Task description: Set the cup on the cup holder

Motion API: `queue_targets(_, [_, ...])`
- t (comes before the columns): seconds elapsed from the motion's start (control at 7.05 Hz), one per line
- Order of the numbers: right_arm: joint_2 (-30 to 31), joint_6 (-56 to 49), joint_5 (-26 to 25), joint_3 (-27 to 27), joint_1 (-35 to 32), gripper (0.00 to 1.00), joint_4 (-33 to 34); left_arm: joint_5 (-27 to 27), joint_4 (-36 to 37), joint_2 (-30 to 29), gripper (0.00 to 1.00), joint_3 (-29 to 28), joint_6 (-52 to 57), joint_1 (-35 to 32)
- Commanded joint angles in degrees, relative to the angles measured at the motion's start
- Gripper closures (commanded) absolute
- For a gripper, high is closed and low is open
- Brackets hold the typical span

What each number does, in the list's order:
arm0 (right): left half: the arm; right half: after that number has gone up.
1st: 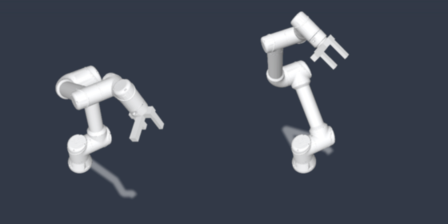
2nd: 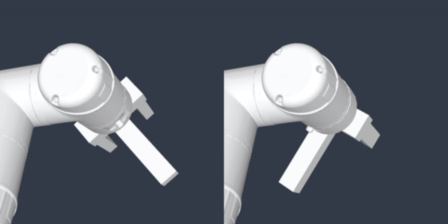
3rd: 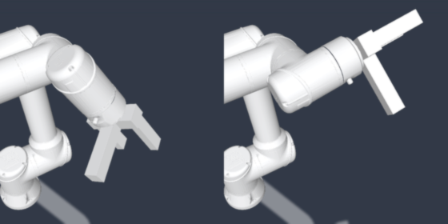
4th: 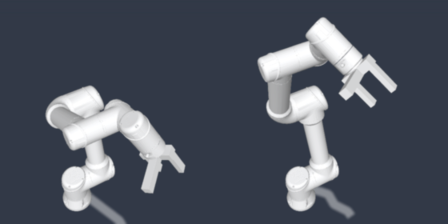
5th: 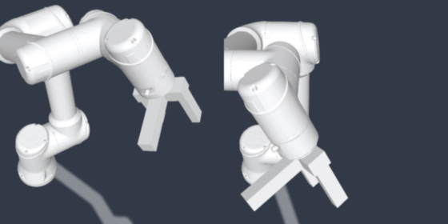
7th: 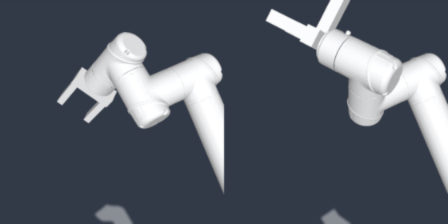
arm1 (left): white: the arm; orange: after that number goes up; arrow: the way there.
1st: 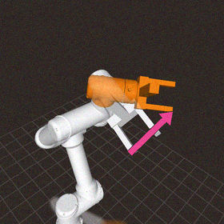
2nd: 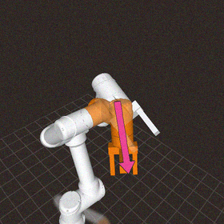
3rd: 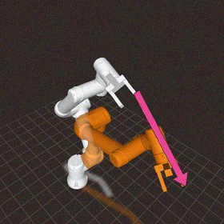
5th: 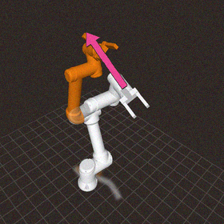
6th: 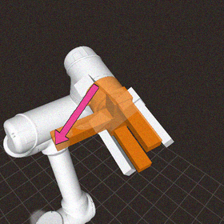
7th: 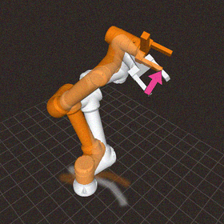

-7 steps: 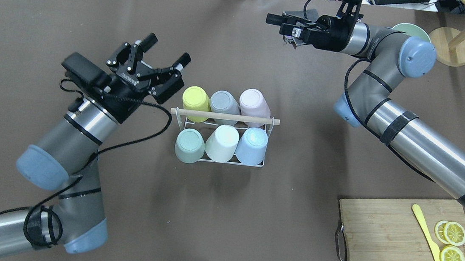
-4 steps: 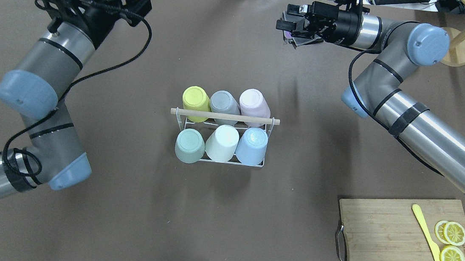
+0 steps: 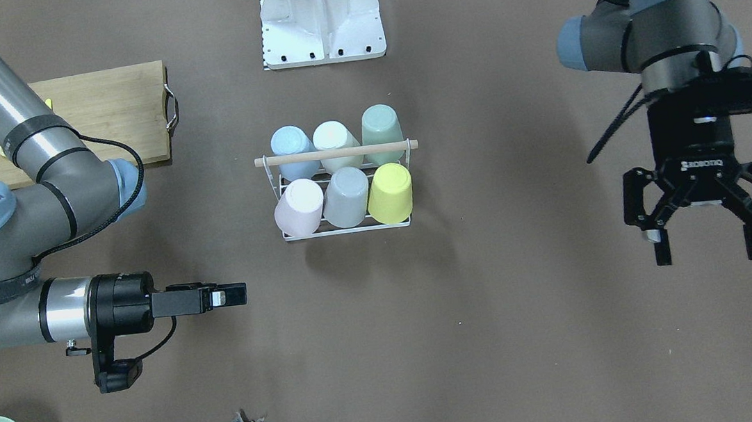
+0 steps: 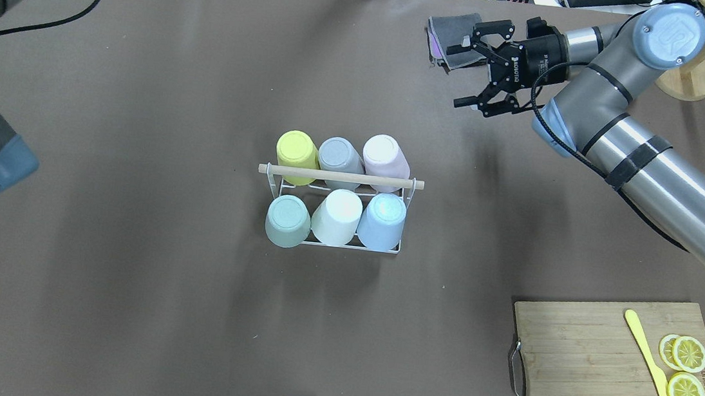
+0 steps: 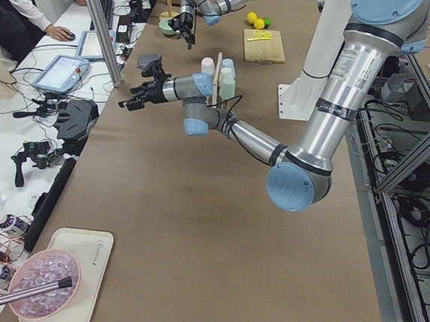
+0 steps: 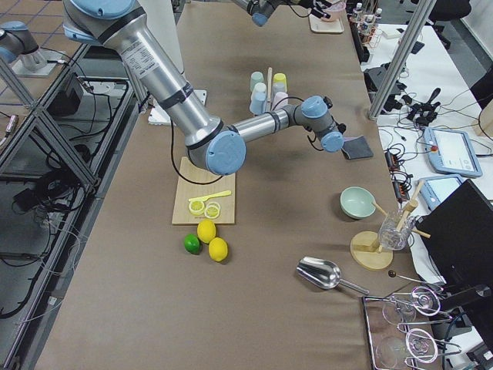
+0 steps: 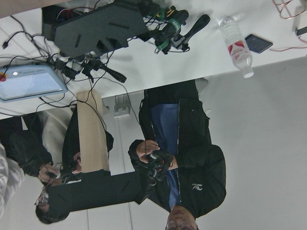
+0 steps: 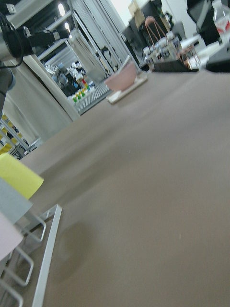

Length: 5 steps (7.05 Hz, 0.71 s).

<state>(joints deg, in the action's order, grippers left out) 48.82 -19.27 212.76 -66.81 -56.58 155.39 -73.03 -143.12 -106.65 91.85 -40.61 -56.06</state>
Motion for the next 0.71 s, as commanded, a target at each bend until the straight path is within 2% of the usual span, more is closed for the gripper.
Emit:
queue_targets(0.0, [0.2,4.4,-16.2,0.2,-1.2,0.02,2.0,-5.2,19.0,2.9,0.02,1.0,0.0,-2.9])
queue_targets(0.14, [0.7,4.6,-22.0,0.3,-1.7,0.01,2.5,-14.5,21.9,4.9,0.02,1.2,0.4,-6.0])
queue_targets(0.28, [0.8,4.8,-28.7,0.4,-2.0,0.02,2.4,-29.0,24.4,7.9,0.02,1.1,1.7,-10.9])
queue_targets(0.43, [0.4,4.7,-37.5,0.4,-2.8,0.01,1.8,-36.0,30.0,9.7,0.02,1.2,9.1,-13.4])
queue_targets(0.57, [0.2,4.8,-45.9,-0.2,-2.9,0.01,1.4,-38.6,35.4,11.6,0.02,1.1,15.8,-14.6])
